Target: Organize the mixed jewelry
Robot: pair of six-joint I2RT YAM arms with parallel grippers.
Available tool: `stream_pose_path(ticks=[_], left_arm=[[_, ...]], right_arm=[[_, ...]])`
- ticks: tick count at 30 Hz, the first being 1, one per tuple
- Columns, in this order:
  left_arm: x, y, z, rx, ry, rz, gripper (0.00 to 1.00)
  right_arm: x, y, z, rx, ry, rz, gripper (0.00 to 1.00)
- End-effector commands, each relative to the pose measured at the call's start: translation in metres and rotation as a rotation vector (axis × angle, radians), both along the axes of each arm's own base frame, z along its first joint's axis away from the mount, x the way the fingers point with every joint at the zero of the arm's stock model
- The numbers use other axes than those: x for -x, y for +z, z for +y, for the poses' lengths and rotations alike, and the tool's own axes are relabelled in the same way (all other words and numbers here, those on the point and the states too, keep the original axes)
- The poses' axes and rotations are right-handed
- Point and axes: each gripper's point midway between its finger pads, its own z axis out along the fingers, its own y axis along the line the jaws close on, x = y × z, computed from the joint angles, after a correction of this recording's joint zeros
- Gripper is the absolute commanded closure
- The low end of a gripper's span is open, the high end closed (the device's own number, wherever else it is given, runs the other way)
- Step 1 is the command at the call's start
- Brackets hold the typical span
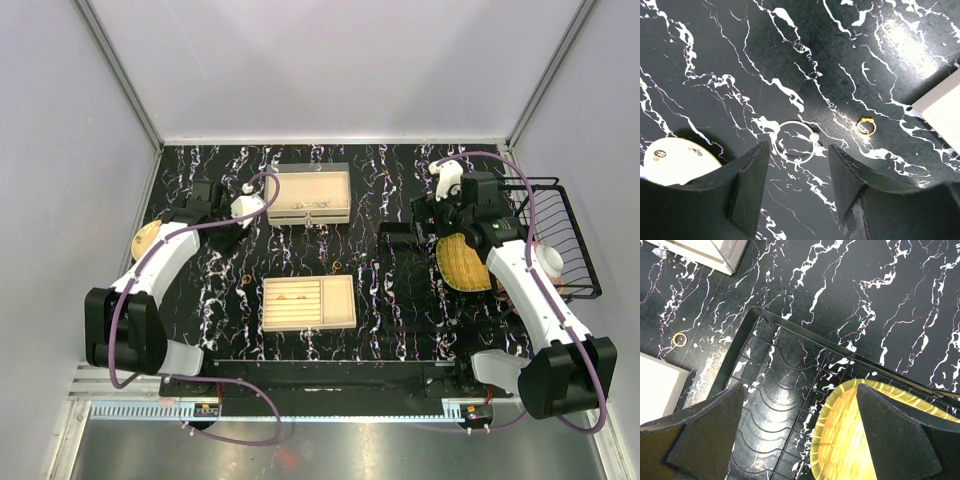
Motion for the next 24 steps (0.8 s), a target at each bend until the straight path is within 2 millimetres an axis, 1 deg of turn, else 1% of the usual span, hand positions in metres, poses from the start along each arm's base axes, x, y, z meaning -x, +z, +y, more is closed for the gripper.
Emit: stream_pose_path(ticks=[1, 4, 10, 12, 20, 24], left_arm=[[-0.002, -0.013, 0.004, 0.030, 0.001, 0.029, 0.44], [-0.003, -0.023, 0.012, 0.034, 0.024, 0.054, 0.45], [0.002, -0.053, 0.021, 0.032, 0.037, 0.127, 0.45], [0.005, -0.058, 0.022, 0.033, 0.035, 0.139, 0.46], [0.015, -0.072, 0.021, 0.046, 0.023, 0.174, 0.47], [0.015, -0.080, 0.024, 0.039, 0.028, 0.189, 0.49]], right_arm=[[-0.002, 0.012, 0.006, -0.016, 0.023, -0.047, 0.00], [-0.001, 0.012, 0.006, -0.017, 0.025, -0.048, 0.00], [-0.001, 0.012, 0.006, -0.015, 0.022, -0.048, 0.00], [-0.001, 0.011, 0.006, -0.015, 0.023, -0.045, 0.00], [-0.002, 0.008, 0.005, -0.009, 0.020, -0.036, 0.00], [-0.001, 0.008, 0.006, -0.012, 0.023, -0.038, 0.00]])
